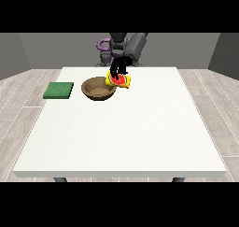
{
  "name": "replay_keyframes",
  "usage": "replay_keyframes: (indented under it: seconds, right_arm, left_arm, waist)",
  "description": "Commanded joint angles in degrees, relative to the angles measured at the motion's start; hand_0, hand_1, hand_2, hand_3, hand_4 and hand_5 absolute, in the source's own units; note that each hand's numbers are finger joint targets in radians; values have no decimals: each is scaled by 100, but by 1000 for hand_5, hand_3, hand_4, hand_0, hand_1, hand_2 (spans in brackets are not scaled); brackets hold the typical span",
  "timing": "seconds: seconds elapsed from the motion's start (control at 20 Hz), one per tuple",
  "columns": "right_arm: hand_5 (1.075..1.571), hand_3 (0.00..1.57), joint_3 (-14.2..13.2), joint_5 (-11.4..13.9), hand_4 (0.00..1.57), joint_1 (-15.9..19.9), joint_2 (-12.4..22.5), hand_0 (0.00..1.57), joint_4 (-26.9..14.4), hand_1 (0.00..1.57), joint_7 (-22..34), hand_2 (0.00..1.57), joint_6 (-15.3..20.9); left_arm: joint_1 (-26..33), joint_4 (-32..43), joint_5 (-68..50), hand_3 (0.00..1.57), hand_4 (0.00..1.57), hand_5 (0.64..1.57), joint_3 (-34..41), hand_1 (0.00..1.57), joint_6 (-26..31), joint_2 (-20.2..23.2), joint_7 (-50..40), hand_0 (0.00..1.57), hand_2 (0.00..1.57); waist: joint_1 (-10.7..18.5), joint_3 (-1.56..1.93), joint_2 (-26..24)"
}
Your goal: Pick the cup and pour the ball into the bowl, then pick the bowl and place it on the pad
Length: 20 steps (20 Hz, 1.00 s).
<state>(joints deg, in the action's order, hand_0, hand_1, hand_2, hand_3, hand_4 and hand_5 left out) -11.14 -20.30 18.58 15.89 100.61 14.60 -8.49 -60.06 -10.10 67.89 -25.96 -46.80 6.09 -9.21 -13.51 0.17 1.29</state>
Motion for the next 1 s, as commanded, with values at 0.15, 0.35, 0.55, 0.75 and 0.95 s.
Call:
replay_keyframes:
  seconds: [0.15, 0.35, 0.55, 0.75, 0.95]
  right_arm:
    - [1566, 0, -89, 102, 383, -348, -146, 0, -610, 0, -254, 0, 3]
    - [1566, 0, 68, 204, 379, -100, -172, 0, -788, 0, -442, 0, -122]
    - [1564, 0, -48, 278, 378, -182, -127, 0, -1011, 0, -523, 0, -94]
    - [1564, 0, -127, 233, 360, -291, -120, 0, -750, 0, -310, 0, 80]
    - [1564, 0, -399, 151, 360, -362, 34, 0, -708, 0, -378, 0, 88]
  left_arm:
    - [-541, 563, 1607, 1571, 1021, 1515, -1396, 1502, 1056, -483, -1052, 1502, 1571]
    - [-565, 17, 1907, 1571, 1045, 1509, -1687, 1500, 1827, -599, -1634, 1500, 1571]
    - [-178, -712, 2064, 1571, 1059, 1507, -1802, 1499, 2159, -605, -1520, 1499, 1571]
    - [19, -856, 738, 1571, 944, 1510, -517, 1424, 1261, -488, -933, 1424, 1571]
    - [137, -1386, -348, 1482, 947, 1548, 460, 1111, 681, 115, -404, 1111, 1474]
  waist:
    - [282, 6, -681]
    - [59, -11, -412]
    - [363, -14, -549]
    - [668, -27, -599]
    - [875, -36, -546]
